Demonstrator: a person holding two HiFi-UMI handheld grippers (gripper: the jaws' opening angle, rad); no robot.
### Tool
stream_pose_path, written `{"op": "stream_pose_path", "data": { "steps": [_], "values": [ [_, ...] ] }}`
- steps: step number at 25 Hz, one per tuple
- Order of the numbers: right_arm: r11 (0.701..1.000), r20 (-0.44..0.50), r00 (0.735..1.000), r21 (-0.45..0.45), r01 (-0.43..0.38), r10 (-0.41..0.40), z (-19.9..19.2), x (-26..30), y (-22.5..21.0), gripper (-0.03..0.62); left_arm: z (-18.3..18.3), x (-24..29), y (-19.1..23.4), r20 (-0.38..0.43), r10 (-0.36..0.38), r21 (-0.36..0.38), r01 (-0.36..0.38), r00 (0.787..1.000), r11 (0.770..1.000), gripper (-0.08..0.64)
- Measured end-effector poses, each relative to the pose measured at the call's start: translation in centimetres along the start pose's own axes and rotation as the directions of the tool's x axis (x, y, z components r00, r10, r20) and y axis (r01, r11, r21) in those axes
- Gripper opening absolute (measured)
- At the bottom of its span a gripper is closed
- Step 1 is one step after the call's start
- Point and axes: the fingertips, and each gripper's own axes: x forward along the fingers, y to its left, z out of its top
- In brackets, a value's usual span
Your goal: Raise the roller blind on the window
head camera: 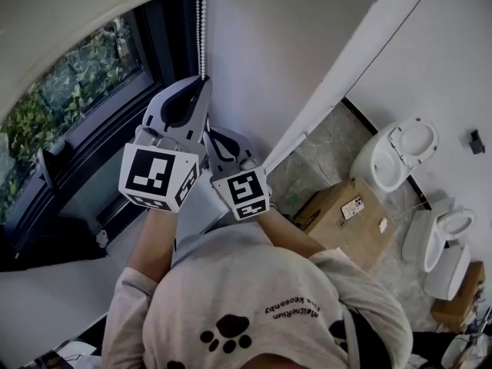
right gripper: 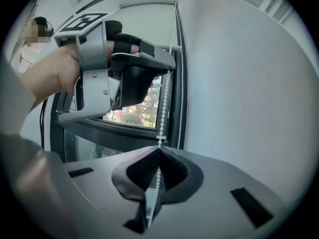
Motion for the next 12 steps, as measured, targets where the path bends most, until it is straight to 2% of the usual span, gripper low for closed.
{"op": "stream_pose_path", "data": {
  "steps": [3, 12],
  "values": [
    [1.000, -0.027, 1.000, 0.003, -0.004, 0.004, -0.9, 0.2, 0.1, 0.009, -0.9, -0.1, -0.1, -0.010, 0.031, 0.025, -0.030, 0.999, 0.999, 0.008],
    [1.000, -0.110, 0.994, -0.007, 0.011, -0.012, -6.3, 0.2, 1.0, 0.009, -6.4, -0.7, -0.8, -0.077, 0.025, -0.028, -0.027, 0.997, 0.999, 0.008]
  ]
}}
